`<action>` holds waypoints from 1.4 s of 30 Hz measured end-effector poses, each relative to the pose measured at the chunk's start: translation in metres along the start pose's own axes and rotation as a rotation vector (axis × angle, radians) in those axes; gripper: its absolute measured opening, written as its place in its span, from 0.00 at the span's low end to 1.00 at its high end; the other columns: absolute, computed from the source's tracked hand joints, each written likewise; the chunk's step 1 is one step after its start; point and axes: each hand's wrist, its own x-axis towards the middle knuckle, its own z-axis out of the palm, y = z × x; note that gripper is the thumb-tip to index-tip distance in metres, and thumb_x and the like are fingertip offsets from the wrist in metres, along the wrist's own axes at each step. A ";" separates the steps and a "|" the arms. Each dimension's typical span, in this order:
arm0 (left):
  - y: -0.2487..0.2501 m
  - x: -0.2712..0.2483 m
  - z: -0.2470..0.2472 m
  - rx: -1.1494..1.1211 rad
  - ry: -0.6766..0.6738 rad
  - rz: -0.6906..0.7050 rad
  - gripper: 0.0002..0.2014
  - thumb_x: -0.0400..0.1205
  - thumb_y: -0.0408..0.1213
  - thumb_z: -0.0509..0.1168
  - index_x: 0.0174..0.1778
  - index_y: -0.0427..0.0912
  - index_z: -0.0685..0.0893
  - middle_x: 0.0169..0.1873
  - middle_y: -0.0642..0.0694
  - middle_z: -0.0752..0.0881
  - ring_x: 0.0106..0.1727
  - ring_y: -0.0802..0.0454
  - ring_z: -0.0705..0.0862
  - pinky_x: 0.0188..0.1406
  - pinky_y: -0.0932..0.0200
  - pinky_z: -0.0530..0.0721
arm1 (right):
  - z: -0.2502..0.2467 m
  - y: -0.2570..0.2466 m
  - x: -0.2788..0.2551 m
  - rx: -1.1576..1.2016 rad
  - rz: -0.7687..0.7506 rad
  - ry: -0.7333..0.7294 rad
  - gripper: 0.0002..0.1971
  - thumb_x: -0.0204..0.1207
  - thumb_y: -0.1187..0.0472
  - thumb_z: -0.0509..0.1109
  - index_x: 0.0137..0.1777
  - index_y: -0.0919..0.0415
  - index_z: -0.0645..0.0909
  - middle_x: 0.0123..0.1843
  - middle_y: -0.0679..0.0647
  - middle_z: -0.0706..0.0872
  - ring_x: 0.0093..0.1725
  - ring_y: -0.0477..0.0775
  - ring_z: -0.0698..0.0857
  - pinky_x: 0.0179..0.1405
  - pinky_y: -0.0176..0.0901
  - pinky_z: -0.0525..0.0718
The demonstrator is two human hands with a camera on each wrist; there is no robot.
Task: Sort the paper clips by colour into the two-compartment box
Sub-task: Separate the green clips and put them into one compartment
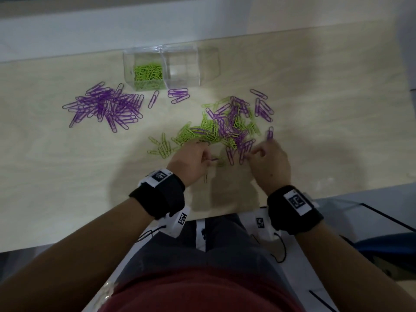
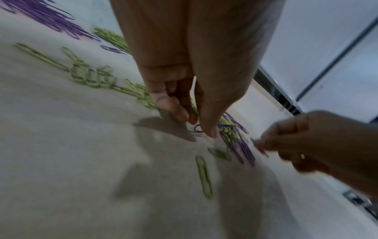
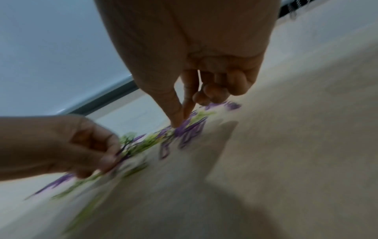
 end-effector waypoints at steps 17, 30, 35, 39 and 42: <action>-0.021 0.050 -0.065 0.059 0.187 0.093 0.07 0.75 0.38 0.72 0.45 0.40 0.86 0.49 0.43 0.78 0.55 0.48 0.74 0.54 0.61 0.70 | 0.037 -0.008 -0.018 -0.109 -0.039 -0.103 0.08 0.77 0.59 0.65 0.48 0.65 0.76 0.54 0.60 0.77 0.48 0.66 0.81 0.41 0.54 0.79; -0.025 0.043 -0.068 -0.245 0.242 0.094 0.05 0.82 0.32 0.64 0.42 0.35 0.75 0.35 0.43 0.83 0.40 0.56 0.86 0.36 0.59 0.81 | 0.007 0.015 0.006 0.020 0.040 0.093 0.12 0.72 0.62 0.70 0.55 0.63 0.78 0.57 0.61 0.79 0.53 0.64 0.81 0.47 0.52 0.78; -0.036 0.050 -0.079 0.087 0.381 0.079 0.10 0.79 0.38 0.67 0.53 0.38 0.80 0.54 0.39 0.80 0.55 0.43 0.76 0.50 0.57 0.72 | 0.018 0.002 0.009 -0.028 -0.142 0.035 0.17 0.66 0.62 0.75 0.55 0.60 0.81 0.58 0.60 0.78 0.55 0.64 0.80 0.49 0.50 0.81; -0.029 0.036 -0.060 0.046 0.147 0.244 0.12 0.74 0.37 0.74 0.52 0.41 0.85 0.54 0.42 0.77 0.59 0.49 0.73 0.60 0.60 0.70 | 0.015 0.013 0.012 -0.063 -0.122 0.126 0.11 0.69 0.67 0.69 0.52 0.66 0.81 0.53 0.63 0.78 0.47 0.68 0.81 0.40 0.50 0.80; -0.035 0.030 -0.049 0.076 0.072 0.280 0.11 0.71 0.33 0.75 0.48 0.38 0.88 0.48 0.43 0.77 0.50 0.56 0.71 0.52 0.67 0.69 | 0.013 0.007 0.006 -0.067 -0.127 0.190 0.05 0.70 0.66 0.68 0.46 0.63 0.82 0.51 0.62 0.78 0.47 0.67 0.81 0.38 0.50 0.79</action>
